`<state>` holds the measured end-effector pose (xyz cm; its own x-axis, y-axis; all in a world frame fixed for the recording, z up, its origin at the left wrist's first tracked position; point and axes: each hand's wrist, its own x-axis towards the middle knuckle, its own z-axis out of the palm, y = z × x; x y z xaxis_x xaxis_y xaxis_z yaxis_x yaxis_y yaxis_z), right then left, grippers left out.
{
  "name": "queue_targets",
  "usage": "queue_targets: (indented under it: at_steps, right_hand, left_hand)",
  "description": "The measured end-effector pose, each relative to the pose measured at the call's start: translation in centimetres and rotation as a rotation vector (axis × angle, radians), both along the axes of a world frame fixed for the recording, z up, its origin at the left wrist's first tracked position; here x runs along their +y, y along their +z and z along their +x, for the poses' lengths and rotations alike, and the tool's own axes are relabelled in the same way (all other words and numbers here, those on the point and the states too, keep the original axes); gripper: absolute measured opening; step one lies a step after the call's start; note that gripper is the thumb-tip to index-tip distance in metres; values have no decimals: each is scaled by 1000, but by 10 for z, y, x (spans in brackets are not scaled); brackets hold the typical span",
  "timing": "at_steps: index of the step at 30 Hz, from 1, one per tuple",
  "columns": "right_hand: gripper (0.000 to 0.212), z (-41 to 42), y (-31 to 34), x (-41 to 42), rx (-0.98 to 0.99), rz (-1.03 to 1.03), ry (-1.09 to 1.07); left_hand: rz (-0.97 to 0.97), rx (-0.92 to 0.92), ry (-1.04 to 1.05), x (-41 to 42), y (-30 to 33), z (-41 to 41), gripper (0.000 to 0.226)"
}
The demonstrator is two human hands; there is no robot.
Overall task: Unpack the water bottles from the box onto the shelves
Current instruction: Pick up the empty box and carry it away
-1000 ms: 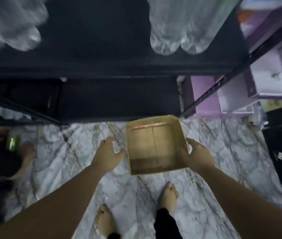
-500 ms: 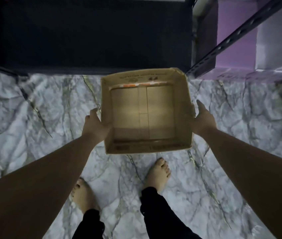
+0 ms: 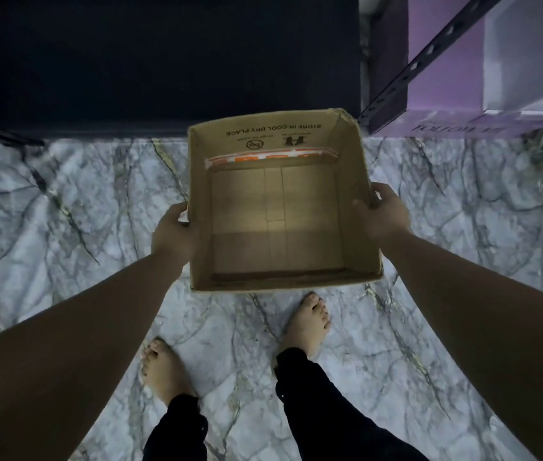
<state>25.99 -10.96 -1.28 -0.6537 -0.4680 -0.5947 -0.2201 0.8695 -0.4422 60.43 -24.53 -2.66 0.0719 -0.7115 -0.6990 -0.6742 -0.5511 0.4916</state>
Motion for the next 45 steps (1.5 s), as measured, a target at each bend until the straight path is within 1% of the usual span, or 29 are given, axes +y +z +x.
queue_targets:
  at_steps: [2, 6, 11, 14, 17, 21, 23, 25, 29, 31, 34, 40, 45]
  right_hand:
    - [40, 8, 25, 5, 29, -8, 13]
    - [34, 27, 78, 20, 64, -14, 13]
    - [38, 63, 166, 41, 87, -74, -6]
    - [40, 90, 229, 55, 115, -120, -42]
    - [38, 115, 292, 71, 88, -173, -93]
    - [38, 138, 361, 101, 66, -242, -145]
    - [36, 147, 390, 117, 67, -274, -181]
    - [39, 153, 415, 134, 64, -296, -204]
    - [50, 152, 438, 168, 59, -350, -266]
    - [50, 148, 446, 184, 76, -363, -307]
    - [45, 138, 456, 207, 64, -393, -378]
    - [47, 87, 462, 257, 77, -401, -501]
    - [46, 30, 459, 308, 100, -407, -595]
  left_hand:
    - [-52, -22, -55, 4, 19, 12, 29]
    - [-105, -28, -94, 12, 74, 33, 32]
    - [-170, 10, -85, 18, 164, 61, 24]
    - [-181, 81, -59, 22, 227, 80, 24]
    - [-211, 121, -46, 28, 290, 100, 14]
    - [-252, 149, -148, 33, 364, 118, 26]
    - [-250, 171, -189, 33, 391, 124, 30]
    - [-270, 158, -246, 33, 413, 125, 34]
    - [-299, 177, -343, 34, 448, 110, 31]
    - [-305, 214, -384, 37, 461, 95, 29]
    - [-313, 228, -470, 44, 476, 63, 31]
    - [-311, 196, -596, 62, 488, -20, 30]
    - [-296, 209, -690, 89, 488, -112, 31]
